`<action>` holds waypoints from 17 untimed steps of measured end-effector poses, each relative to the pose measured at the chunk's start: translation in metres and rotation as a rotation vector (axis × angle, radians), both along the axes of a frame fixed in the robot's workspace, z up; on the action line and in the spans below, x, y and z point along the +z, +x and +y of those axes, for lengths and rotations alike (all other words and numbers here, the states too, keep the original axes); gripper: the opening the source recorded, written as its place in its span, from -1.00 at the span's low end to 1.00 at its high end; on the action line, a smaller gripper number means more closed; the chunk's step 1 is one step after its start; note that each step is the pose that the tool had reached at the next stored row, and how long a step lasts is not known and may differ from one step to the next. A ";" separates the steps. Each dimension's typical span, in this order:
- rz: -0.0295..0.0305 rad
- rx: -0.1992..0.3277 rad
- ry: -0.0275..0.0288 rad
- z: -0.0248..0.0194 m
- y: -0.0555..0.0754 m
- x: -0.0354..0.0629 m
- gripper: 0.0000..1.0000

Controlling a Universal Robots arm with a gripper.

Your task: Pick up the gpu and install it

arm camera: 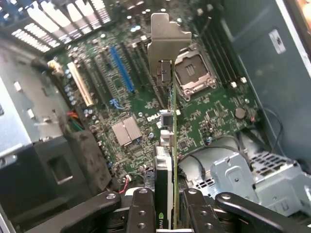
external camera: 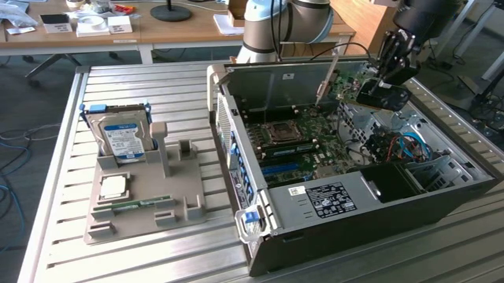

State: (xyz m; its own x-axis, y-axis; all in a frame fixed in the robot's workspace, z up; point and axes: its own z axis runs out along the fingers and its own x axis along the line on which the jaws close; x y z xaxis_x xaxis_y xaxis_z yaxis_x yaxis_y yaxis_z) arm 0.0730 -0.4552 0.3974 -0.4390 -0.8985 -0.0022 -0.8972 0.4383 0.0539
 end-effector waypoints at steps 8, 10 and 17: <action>0.0000 0.146 0.0000 0.0000 0.000 -0.0003 -0.47; -0.0001 0.181 -0.0001 0.0000 0.000 -0.0003 -0.47; 0.0000 0.294 -0.0001 0.0000 0.000 -0.0006 -0.47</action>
State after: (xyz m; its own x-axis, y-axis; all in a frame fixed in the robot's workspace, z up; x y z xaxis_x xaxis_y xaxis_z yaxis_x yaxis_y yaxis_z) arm 0.0730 -0.4552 0.3968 -0.1597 -0.9872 -0.0021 -0.9857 0.1594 0.0539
